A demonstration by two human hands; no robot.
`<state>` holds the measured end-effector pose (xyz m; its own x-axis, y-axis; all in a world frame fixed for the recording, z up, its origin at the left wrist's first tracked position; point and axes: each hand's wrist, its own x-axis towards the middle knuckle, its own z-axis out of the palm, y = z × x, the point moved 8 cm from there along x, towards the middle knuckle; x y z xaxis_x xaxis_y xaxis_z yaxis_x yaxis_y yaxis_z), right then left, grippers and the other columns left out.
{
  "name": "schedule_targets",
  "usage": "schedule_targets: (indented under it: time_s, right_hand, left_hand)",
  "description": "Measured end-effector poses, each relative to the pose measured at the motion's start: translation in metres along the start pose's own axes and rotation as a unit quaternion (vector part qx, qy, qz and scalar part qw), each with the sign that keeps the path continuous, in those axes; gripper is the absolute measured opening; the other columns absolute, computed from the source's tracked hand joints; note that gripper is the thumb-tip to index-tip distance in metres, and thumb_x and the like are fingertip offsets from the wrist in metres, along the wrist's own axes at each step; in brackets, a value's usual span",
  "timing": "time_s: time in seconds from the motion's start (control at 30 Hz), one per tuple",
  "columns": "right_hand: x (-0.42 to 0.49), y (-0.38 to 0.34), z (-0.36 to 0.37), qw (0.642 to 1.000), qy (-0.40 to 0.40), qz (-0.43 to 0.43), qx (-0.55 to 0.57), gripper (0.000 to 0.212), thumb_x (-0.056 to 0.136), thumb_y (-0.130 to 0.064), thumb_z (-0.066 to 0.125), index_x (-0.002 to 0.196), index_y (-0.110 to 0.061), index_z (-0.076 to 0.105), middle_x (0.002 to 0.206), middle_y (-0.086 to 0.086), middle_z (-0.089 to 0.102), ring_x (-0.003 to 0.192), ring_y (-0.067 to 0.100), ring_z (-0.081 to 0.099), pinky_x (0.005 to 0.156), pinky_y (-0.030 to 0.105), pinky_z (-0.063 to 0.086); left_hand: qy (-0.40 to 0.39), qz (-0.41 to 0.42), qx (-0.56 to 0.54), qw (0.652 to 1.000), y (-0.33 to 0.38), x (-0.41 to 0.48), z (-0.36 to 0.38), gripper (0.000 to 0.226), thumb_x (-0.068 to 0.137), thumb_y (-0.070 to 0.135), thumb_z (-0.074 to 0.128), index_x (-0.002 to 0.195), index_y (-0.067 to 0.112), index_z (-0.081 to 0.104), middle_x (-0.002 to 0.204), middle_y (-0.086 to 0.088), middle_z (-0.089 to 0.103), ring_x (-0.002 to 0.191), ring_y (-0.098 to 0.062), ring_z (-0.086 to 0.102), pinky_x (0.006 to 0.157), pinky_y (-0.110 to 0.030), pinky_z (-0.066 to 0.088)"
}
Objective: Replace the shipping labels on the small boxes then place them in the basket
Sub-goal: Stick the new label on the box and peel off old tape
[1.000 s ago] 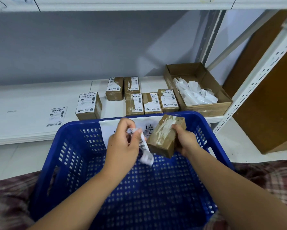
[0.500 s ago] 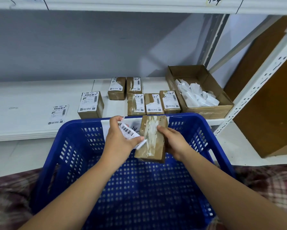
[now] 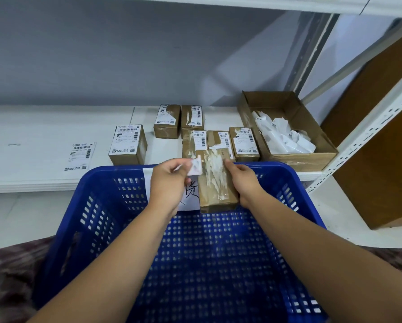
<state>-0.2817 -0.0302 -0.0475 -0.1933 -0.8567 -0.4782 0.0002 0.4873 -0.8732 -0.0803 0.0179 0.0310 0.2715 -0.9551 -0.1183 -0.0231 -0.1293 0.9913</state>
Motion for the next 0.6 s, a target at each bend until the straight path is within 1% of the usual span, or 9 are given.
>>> schedule_targets:
  time_s: [0.1, 0.2, 0.27, 0.3, 0.37, 0.4, 0.47, 0.53, 0.6]
  right_hand:
    - [0.017, -0.018, 0.009, 1.0, 0.012, -0.016, 0.005, 0.042, 0.09, -0.05, 0.062, 0.113, -0.015, 0.054, 0.117, 0.006, 0.065, 0.106, 0.027, 0.061, 0.098, 0.045, 0.05]
    - [0.03, -0.036, 0.02, 0.999, 0.024, -0.026, 0.006, 0.038, 0.093, -0.05, 0.058, 0.112, -0.017, 0.051, 0.111, 0.005, 0.063, 0.102, 0.026, 0.061, 0.093, 0.042, 0.051]
    - [0.039, -0.045, 0.029, 0.999, 0.029, -0.029, -0.006, 0.044, 0.095, -0.049, 0.053, 0.121, -0.014, 0.052, 0.109, 0.005, 0.062, 0.1, 0.026, 0.06, 0.089, 0.039, 0.051]
    - [0.043, -0.048, 0.033, 0.999, 0.03, -0.03, -0.015, 0.047, 0.096, -0.048, 0.052, 0.126, -0.012, 0.051, 0.109, 0.005, 0.061, 0.101, 0.026, 0.059, 0.088, 0.038, 0.05]
    - [0.052, -0.051, 0.04, 0.998, 0.037, -0.03, -0.038, 0.052, 0.097, -0.049, 0.051, 0.131, -0.01, 0.05, 0.114, 0.005, 0.06, 0.109, 0.027, 0.056, 0.095, 0.038, 0.047]
    - [0.055, -0.052, 0.042, 0.997, 0.041, -0.029, -0.05, 0.054, 0.096, -0.051, 0.051, 0.131, -0.01, 0.051, 0.118, 0.006, 0.061, 0.111, 0.028, 0.057, 0.098, 0.04, 0.046]
    - [0.062, -0.054, 0.047, 0.996, 0.045, -0.033, -0.072, 0.055, 0.094, -0.053, 0.052, 0.129, -0.01, 0.053, 0.12, 0.01, 0.063, 0.109, 0.03, 0.059, 0.1, 0.045, 0.048]
    - [0.07, -0.054, 0.049, 0.992, 0.052, -0.034, -0.108, 0.057, 0.094, -0.054, 0.052, 0.126, -0.008, 0.054, 0.117, 0.012, 0.064, 0.105, 0.031, 0.06, 0.095, 0.043, 0.05]
    - [0.078, -0.052, 0.048, 0.988, 0.066, -0.026, -0.134, 0.059, 0.094, -0.055, 0.052, 0.125, -0.005, 0.054, 0.11, 0.011, 0.063, 0.095, 0.029, 0.057, 0.079, 0.035, 0.049]
  left_hand:
    - [0.015, 0.029, -0.004, 0.999, -0.001, 0.012, -0.004, 0.018, 0.096, 0.016, 0.053, 0.088, 0.02, 0.069, 0.075, 0.013, 0.06, 0.062, 0.004, 0.05, 0.066, -0.012, 0.041]
    - [0.004, -0.01, -0.032, 0.999, -0.012, 0.024, -0.003, 0.029, 0.1, 0.013, 0.044, 0.077, 0.02, 0.062, 0.08, 0.006, 0.06, 0.076, -0.009, 0.056, 0.072, -0.02, 0.045]
    - [-0.008, -0.047, -0.09, 0.995, -0.019, 0.03, 0.001, 0.029, 0.101, 0.011, 0.041, 0.077, 0.016, 0.056, 0.081, 0.0, 0.062, 0.065, -0.012, 0.062, 0.058, -0.018, 0.049]
    - [-0.01, -0.051, -0.1, 0.994, -0.02, 0.032, 0.002, 0.025, 0.1, 0.012, 0.043, 0.079, 0.015, 0.056, 0.08, -0.003, 0.063, 0.055, -0.009, 0.061, 0.051, -0.018, 0.047]
    - [-0.011, -0.042, -0.087, 0.995, -0.021, 0.037, 0.003, 0.017, 0.097, 0.02, 0.052, 0.083, 0.014, 0.059, 0.075, -0.002, 0.061, 0.046, -0.005, 0.053, 0.05, -0.019, 0.043]
    - [-0.012, -0.043, -0.081, 0.996, -0.022, 0.039, 0.004, 0.015, 0.094, 0.025, 0.057, 0.084, 0.014, 0.06, 0.071, 0.002, 0.06, 0.048, -0.005, 0.051, 0.053, -0.02, 0.042]
    - [-0.011, -0.061, -0.055, 0.997, -0.026, 0.043, 0.004, 0.024, 0.086, 0.036, 0.065, 0.084, 0.013, 0.058, 0.068, 0.006, 0.056, 0.053, -0.007, 0.047, 0.058, -0.022, 0.041]
    - [0.001, -0.083, -0.019, 0.996, -0.035, 0.047, 0.0, 0.033, 0.082, 0.039, 0.069, 0.078, 0.011, 0.053, 0.065, 0.003, 0.05, 0.054, -0.012, 0.041, 0.059, -0.025, 0.038]
    - [0.017, -0.099, -0.025, 0.995, -0.044, 0.05, -0.005, 0.028, 0.086, 0.026, 0.066, 0.071, 0.009, 0.05, 0.065, -0.003, 0.048, 0.053, -0.015, 0.036, 0.055, -0.027, 0.034]
